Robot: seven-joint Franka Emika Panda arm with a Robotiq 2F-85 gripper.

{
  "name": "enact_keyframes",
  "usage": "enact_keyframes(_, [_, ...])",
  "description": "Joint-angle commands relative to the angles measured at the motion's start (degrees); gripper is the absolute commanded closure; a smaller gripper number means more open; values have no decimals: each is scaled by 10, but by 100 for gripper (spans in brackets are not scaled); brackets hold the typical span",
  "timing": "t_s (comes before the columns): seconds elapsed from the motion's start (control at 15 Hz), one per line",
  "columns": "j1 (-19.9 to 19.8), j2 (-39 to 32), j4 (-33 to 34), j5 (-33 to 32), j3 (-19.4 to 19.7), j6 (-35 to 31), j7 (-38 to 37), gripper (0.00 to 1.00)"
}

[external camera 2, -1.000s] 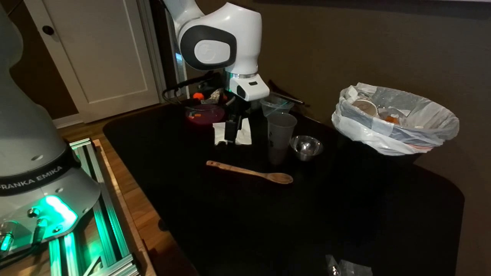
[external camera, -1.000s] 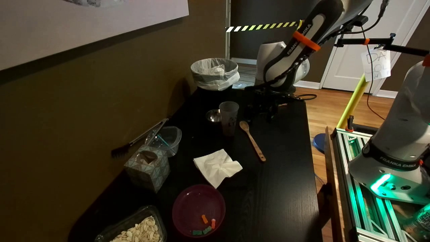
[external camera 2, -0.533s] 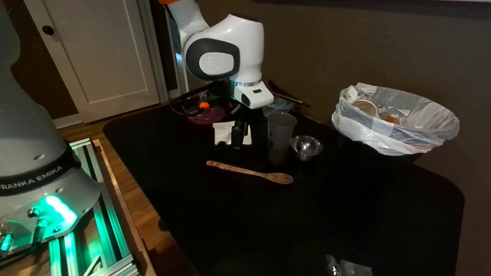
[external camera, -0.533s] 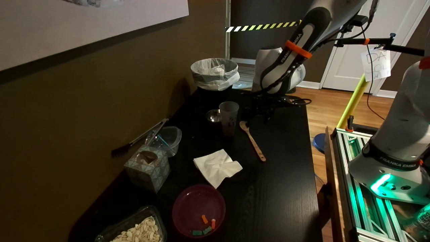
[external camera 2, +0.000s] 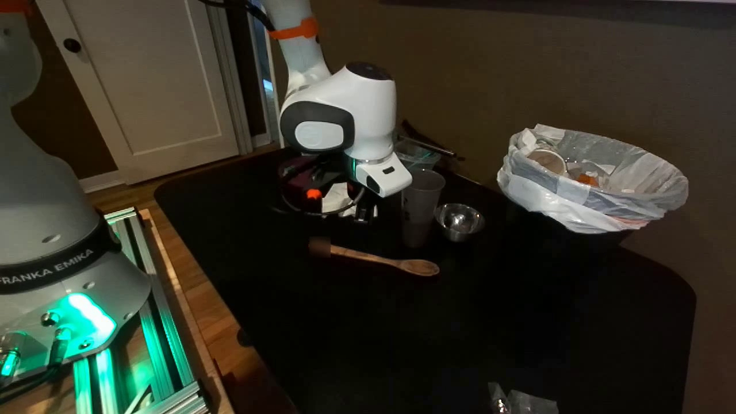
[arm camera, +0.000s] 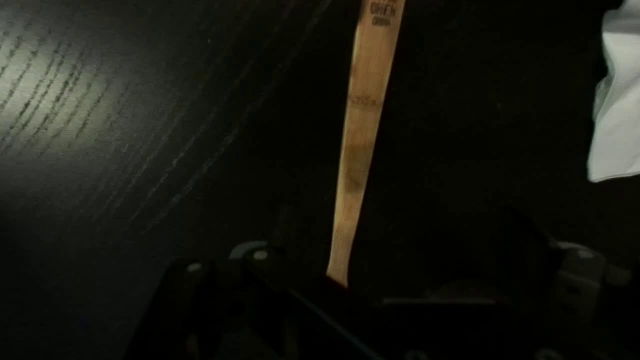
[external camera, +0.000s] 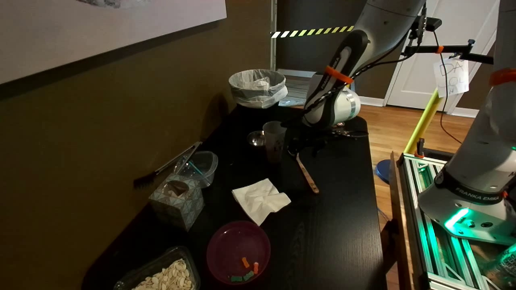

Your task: Put the wooden spoon on the cup

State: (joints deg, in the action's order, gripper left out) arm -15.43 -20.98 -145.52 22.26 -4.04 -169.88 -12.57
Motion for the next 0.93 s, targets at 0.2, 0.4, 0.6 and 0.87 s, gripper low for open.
enact_keyframes(0.2, [-45,-5,-5,19,-43,-22,44,0])
enact_keyframes(0.4, [23,-17,-7,-23,28,-49,34,0])
enact_keyframes(0.6, [65,-33,-1,-49,69,-56,18,0])
enact_keyframes(0.87, [84,-66,18,-43,63,-71,3,0])
